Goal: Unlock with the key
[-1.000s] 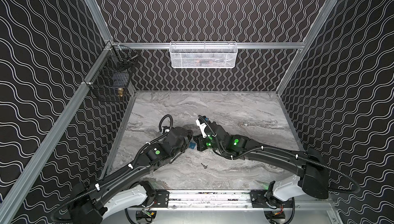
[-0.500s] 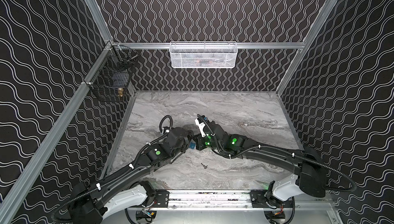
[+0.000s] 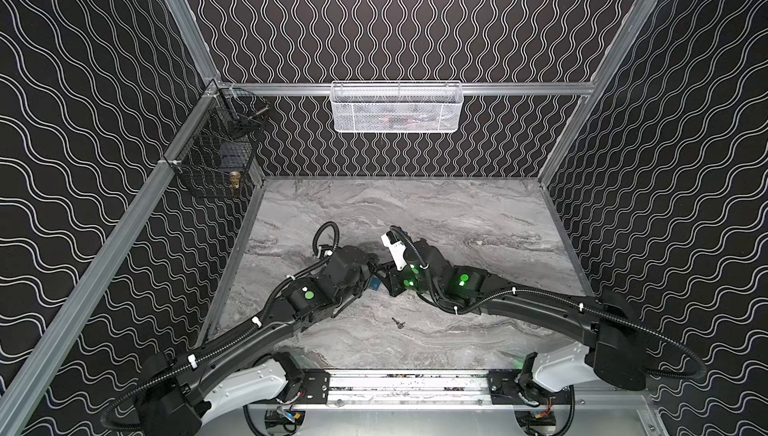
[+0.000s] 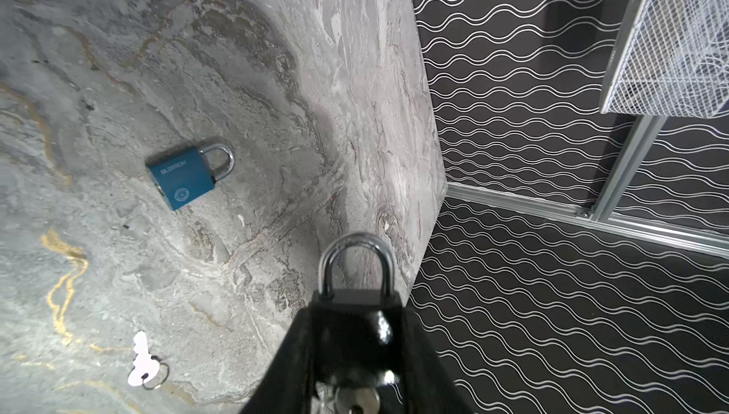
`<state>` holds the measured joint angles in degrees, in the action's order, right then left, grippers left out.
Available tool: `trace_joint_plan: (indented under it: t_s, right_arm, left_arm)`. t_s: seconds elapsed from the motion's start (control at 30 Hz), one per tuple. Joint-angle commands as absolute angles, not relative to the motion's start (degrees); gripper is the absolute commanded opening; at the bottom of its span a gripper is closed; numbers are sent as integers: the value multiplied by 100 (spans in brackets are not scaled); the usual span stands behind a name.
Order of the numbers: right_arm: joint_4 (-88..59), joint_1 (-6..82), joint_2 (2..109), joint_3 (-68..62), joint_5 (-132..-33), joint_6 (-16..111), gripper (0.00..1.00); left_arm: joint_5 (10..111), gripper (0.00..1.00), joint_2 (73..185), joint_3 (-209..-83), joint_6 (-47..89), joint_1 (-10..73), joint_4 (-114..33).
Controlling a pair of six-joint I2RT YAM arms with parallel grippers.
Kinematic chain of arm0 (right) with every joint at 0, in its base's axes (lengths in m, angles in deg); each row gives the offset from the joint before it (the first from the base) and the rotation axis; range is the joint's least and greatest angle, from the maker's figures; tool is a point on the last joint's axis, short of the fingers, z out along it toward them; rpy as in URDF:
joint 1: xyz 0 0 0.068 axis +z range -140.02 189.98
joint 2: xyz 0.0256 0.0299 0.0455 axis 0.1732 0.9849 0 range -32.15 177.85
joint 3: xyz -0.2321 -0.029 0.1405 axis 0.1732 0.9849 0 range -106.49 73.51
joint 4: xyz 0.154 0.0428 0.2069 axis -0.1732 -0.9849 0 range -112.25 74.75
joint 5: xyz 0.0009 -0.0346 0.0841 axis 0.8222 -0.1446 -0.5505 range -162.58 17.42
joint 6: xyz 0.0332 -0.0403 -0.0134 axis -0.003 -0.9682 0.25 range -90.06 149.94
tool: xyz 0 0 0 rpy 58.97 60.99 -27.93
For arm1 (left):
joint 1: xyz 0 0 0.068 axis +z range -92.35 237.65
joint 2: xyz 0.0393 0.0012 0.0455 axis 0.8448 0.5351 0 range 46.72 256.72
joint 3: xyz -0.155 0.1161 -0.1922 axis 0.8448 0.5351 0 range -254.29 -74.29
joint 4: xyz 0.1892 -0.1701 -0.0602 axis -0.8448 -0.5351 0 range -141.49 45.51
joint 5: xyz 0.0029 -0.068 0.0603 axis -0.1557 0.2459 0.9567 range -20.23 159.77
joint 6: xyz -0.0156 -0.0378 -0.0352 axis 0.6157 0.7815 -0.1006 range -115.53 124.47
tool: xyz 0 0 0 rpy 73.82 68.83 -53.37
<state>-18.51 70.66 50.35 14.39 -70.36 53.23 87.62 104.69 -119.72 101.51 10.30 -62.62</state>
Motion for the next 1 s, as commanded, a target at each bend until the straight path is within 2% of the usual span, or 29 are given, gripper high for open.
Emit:
trace_joint_plan:
  t_s: [0.0, 0.13, 0.27, 0.73, 0.97]
  right_arm:
    - [-1578, 7072, 4838, 1593, -7309, 5233, 33]
    - [-1697, 6937, 4677, 1600, -7587, 5509, 35]
    - [-1169, 6590, 4512, 1982, -8185, 6112, 34]
    - [-677, 6500, 5031, 1727, -8177, 6466, 27]
    - [-533, 6500, 5153, 1766, -8129, 6431, 19]
  left_arm:
    - [9127, 0, 10371, -12056, 9909, 1043, -6360]
    - [9158, 0, 10288, -12026, 9873, 1045, -6357]
    - [9075, 0, 10253, -11961, 9851, 1041, -6269]
    - [9021, 0, 10279, -11965, 9791, 1045, -6197]
    - [8957, 0, 10311, -11973, 9774, 1038, -6121]
